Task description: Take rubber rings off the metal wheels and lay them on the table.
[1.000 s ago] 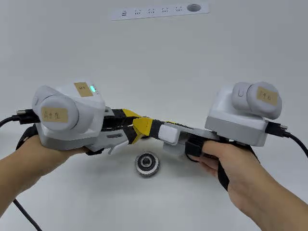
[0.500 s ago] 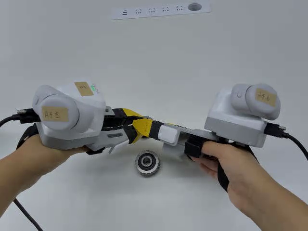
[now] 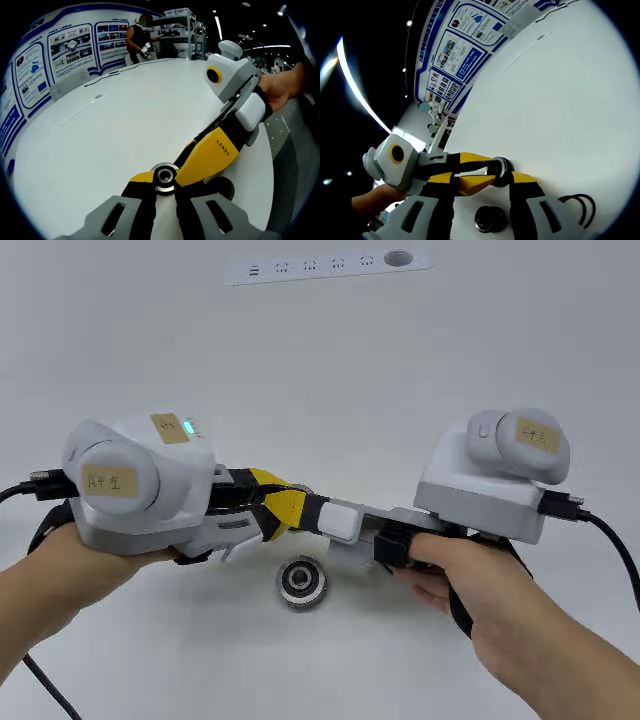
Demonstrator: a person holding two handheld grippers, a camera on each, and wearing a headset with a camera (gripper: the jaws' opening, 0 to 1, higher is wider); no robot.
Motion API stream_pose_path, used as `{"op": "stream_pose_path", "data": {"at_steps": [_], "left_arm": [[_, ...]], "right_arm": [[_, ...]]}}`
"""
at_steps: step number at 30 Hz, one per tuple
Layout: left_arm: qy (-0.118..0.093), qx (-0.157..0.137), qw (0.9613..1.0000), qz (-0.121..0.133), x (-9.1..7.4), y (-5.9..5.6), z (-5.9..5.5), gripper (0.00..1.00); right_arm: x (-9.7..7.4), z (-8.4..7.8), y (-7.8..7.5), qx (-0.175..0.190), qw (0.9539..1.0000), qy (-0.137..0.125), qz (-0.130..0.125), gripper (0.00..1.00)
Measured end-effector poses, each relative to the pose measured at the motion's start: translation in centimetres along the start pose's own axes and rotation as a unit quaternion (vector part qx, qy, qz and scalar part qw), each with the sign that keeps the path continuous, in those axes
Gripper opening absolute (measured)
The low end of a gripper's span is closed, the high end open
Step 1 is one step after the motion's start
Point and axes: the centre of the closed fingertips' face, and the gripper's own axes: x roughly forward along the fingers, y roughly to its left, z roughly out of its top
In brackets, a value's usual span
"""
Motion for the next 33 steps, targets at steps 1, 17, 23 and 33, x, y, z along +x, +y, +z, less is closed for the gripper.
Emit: {"op": "stream_pose_path", "data": {"at_steps": [1,17,23,33], "left_arm": [[0.001,0.001,1.0000,-0.001,0.00,-0.01,-0.01,0.13],[0.001,0.000,1.0000,0.004,-0.13,-0.02,-0.01,0.13],[0.000,-0.002,1.0000,0.004,-0.20,-0.06,0.02,0.13],[-0.001,-0.003,1.0000,0.004,-0.25,-0.01,0.04,0.13]], "right_arm": [[0.02,0.04,-0.02,0.000,1.0000,-0.001,0.000,0.45],[-0.34,0.55,-0.23,0.034,0.9993,-0.007,0.015,0.43],[-0.21,0.64,-0.12,0.028,0.9994,-0.007,0.016,0.40],[0.25,0.82,0.11,0.019,0.9995,-0.017,0.020,0.49]]}}
